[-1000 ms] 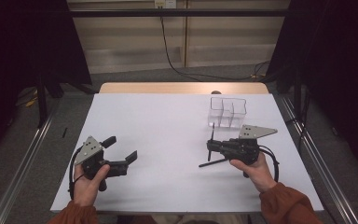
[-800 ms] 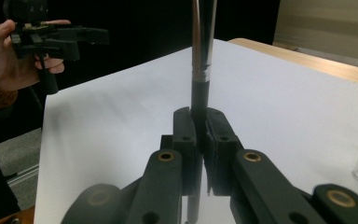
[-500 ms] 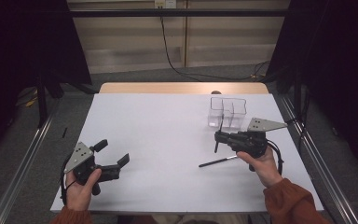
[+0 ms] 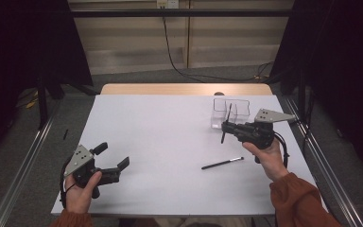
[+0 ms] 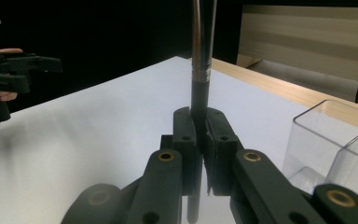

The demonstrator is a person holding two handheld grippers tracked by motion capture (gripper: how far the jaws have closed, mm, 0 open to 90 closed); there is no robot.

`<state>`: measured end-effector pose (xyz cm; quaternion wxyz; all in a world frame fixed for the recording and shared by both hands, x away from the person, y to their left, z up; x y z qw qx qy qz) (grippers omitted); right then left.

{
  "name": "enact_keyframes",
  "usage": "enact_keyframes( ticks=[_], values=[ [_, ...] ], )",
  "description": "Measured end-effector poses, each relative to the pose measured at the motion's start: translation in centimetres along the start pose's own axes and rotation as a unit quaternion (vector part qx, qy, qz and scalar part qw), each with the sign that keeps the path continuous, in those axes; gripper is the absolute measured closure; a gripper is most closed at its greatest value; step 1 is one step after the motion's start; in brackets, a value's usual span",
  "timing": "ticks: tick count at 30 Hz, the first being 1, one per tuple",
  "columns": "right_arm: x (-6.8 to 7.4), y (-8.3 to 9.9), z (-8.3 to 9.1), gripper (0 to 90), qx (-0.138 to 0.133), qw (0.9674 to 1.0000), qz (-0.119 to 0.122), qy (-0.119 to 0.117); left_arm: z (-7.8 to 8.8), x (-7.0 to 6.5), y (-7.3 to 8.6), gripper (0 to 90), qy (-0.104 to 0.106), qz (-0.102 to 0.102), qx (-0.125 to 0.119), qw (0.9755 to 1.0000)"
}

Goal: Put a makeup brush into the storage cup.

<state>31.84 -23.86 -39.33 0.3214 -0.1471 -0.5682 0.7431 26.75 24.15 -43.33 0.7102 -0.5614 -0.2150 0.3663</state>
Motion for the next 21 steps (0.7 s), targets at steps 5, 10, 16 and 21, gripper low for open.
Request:
enact_keyframes(
  ticks=[5, 10, 16, 21],
  values=[
    [-0.7, -0.8, 0.0, 83.9, -0.008, 0.9999, 0.004, 0.014, 0.0, 0.2, 0.2, 2.5, -0.005, -0.001, 0.001, 1.0000],
    [-1.2, -1.6, -0.1, 83.9, -0.010, 0.9997, 0.004, 0.022, 0.0, 0.0, 0.3, 2.6, -0.005, -0.009, 0.007, 0.9999],
    [-2.1, -2.6, -0.3, 83.9, -0.015, 0.9993, 0.005, 0.034, 0.0, -0.1, 0.4, 2.8, 0.000, -0.012, 0.004, 0.9999],
    [-3.1, -3.4, -0.6, 83.9, -0.025, 0.9988, 0.000, 0.042, -0.2, -0.3, 0.4, 2.8, 0.009, -0.014, 0.006, 0.9998]
  ],
)
Point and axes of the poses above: each handheld gripper's, and its own axes: z roughly backward along the jaws, y roughly out of its underside, x roughly to its left, the point moved 1 cm from there along -z, roughly forward along the jaws, and after that the axes turned 2 degrees about x, right-handed, at the moved point
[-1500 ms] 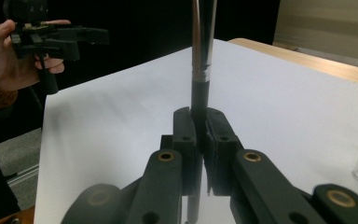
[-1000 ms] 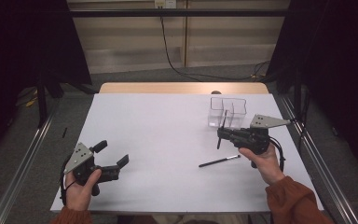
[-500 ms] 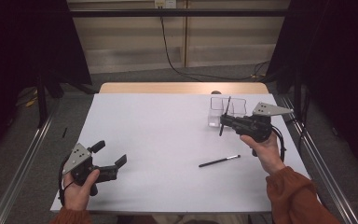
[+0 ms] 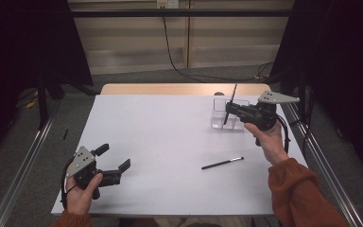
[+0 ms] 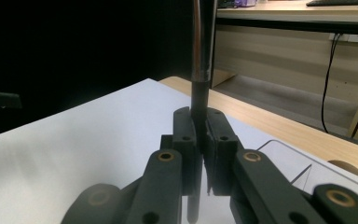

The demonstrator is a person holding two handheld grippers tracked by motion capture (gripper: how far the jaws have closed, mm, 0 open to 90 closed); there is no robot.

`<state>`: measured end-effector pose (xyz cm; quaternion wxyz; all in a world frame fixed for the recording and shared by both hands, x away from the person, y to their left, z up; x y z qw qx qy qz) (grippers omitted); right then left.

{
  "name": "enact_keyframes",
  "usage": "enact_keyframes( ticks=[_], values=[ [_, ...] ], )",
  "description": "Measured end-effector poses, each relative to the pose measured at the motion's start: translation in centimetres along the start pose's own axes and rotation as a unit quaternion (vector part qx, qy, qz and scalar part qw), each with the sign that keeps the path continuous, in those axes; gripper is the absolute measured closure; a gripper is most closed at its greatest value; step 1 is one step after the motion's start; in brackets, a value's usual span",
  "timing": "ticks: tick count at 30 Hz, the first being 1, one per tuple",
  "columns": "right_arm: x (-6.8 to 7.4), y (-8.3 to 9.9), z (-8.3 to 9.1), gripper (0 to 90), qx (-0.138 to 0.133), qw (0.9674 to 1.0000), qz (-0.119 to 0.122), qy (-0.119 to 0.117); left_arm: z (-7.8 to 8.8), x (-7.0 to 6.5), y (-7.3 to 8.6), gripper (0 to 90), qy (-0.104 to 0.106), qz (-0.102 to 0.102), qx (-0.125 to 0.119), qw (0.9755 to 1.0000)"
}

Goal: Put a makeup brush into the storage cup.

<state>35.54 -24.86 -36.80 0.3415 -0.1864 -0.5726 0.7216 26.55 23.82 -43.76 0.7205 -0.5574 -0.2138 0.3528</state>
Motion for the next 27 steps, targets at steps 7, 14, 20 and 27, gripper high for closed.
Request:
enact_keyframes(
  ticks=[7, 14, 20, 27],
  values=[
    [-0.9, -0.6, -1.3, 83.9, 0.004, 0.9999, 0.002, 0.015, -0.3, -0.1, 0.0, 2.8, 0.003, -0.001, 0.001, 1.0000],
    [-1.8, -1.6, -2.7, 83.9, 0.004, 0.9994, 0.003, 0.035, -0.3, 0.0, 0.0, 2.8, 0.002, -0.002, 0.002, 1.0000],
    [-2.6, -1.6, -3.9, 83.9, 0.013, 0.9986, 0.003, 0.052, -0.2, 0.0, 0.0, 2.8, 0.001, -0.003, 0.004, 1.0000],
    [-3.7, -1.7, -4.7, 83.9, 0.013, 0.9976, 0.001, 0.068, -0.3, 0.1, 0.0, 2.8, 0.002, -0.004, 0.004, 1.0000]
  ],
)
Point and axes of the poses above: each handheld gripper's, and its own axes: z roughly backward along the jaws, y roughly out of its underside, x roughly to its left, the point moved 1 cm from there along -z, roughly forward along the jaws, and after that the axes turned 2 degrees about x, right-handed, at the moved point
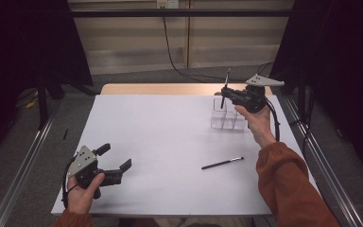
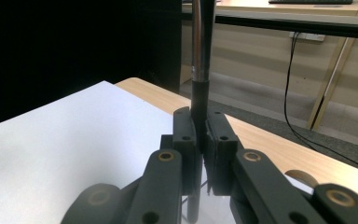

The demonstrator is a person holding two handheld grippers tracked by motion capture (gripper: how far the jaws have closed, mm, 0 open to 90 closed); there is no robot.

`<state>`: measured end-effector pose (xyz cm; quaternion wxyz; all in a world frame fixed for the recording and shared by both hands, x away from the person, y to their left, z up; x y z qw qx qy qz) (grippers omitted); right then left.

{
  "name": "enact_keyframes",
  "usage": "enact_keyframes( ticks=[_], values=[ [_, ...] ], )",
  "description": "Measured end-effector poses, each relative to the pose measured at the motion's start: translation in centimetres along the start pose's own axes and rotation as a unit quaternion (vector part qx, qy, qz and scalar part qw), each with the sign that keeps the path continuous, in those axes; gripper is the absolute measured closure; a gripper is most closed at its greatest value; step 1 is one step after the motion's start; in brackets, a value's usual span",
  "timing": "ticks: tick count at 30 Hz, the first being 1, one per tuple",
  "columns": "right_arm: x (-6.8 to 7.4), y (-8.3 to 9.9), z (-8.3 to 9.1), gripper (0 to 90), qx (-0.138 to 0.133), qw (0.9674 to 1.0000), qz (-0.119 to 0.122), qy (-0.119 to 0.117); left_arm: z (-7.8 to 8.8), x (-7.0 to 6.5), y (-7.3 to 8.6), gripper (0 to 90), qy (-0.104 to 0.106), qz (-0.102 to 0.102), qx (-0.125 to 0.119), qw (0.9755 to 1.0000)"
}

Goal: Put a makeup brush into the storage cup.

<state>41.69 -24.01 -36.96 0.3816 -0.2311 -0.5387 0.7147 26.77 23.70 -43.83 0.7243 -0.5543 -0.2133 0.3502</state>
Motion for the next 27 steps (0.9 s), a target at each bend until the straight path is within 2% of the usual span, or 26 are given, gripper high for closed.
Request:
enact_keyframes(
  ticks=[14, 27],
  values=[
    [-1.4, 1.0, -1.2, 83.8, 0.009, 0.9998, -0.013, 0.012, 0.0, 0.0, 0.0, 2.8, 0.000, -0.001, 0.000, 1.0000],
    [-1.4, 2.2, -1.8, 83.9, 0.020, 0.9996, -0.016, 0.013, 0.0, 0.1, 0.1, 2.7, 0.001, -0.003, 0.001, 1.0000]
  ],
)
Point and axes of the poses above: each handheld gripper's, and its own axes: z roughly backward along the jaws, y roughly out of its underside, x roughly to its left, the point moved 1 cm from there along -z, roughly forward along the jaws, and after that the axes turned 2 degrees about x, right-handed, at the moved point
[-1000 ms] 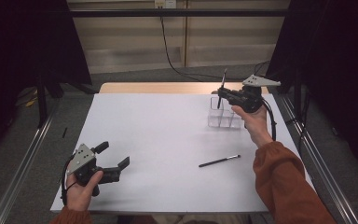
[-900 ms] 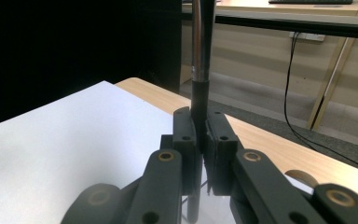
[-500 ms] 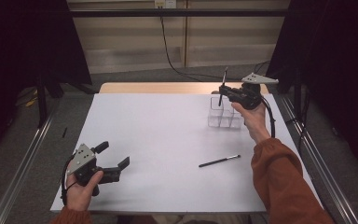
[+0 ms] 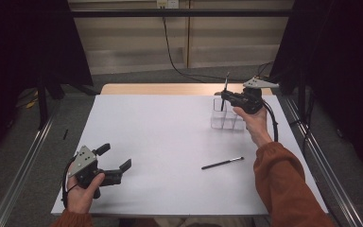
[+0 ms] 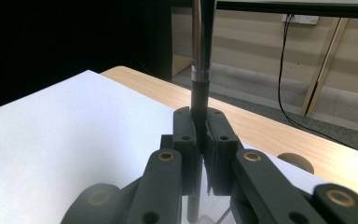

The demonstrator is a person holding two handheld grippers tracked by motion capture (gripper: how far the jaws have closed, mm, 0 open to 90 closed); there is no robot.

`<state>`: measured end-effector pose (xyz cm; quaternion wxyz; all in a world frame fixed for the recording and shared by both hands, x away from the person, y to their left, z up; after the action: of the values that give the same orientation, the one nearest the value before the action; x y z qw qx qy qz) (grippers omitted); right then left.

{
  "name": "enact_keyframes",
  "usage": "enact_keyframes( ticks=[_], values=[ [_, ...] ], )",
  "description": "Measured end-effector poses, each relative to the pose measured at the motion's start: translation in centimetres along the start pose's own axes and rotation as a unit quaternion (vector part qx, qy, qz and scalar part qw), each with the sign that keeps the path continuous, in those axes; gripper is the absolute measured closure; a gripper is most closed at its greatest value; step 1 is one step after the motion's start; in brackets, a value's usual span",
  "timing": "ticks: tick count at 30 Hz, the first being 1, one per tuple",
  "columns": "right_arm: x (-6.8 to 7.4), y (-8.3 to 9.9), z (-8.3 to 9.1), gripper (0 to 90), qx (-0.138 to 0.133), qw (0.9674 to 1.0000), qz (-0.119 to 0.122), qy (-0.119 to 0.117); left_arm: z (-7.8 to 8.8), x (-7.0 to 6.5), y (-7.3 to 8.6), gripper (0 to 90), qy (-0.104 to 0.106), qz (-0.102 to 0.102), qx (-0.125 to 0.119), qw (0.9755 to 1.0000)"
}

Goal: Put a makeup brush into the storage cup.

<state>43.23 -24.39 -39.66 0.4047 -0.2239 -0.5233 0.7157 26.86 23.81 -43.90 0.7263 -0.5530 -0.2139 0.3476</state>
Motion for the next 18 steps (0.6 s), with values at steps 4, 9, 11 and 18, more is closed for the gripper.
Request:
enact_keyframes(
  ticks=[4, 9, 11, 18],
  values=[
    [-0.1, 0.5, -0.2, 83.9, 0.004, 1.0000, -0.003, 0.000, 0.0, 0.1, 0.1, 2.5, 0.000, -0.001, 0.004, 1.0000],
    [-0.1, 1.2, -0.4, 83.9, 0.010, 0.9999, -0.002, -0.001, -0.1, 0.1, 0.1, 2.5, -0.001, 0.001, 0.004, 1.0000],
    [-0.1, 1.5, -0.5, 83.9, 0.012, 0.9999, -0.006, 0.000, -0.1, 0.1, 0.1, 2.5, 0.001, 0.001, 0.005, 1.0000],
    [-0.2, 2.2, -0.6, 83.8, 0.016, 0.9998, -0.009, -0.001, -0.1, 0.1, 0.1, 2.4, 0.000, 0.001, 0.003, 1.0000]
  ],
)
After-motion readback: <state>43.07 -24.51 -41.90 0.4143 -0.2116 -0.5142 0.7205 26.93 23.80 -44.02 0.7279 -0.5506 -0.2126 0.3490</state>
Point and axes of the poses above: each handheld gripper's, and its own axes: z roughly backward along the jaws, y roughly out of its underside, x roughly to its left, the point moved 1 cm from there along -z, roughly forward along the jaws, and after that the axes turned 2 degrees about x, right-handed, at the moved point
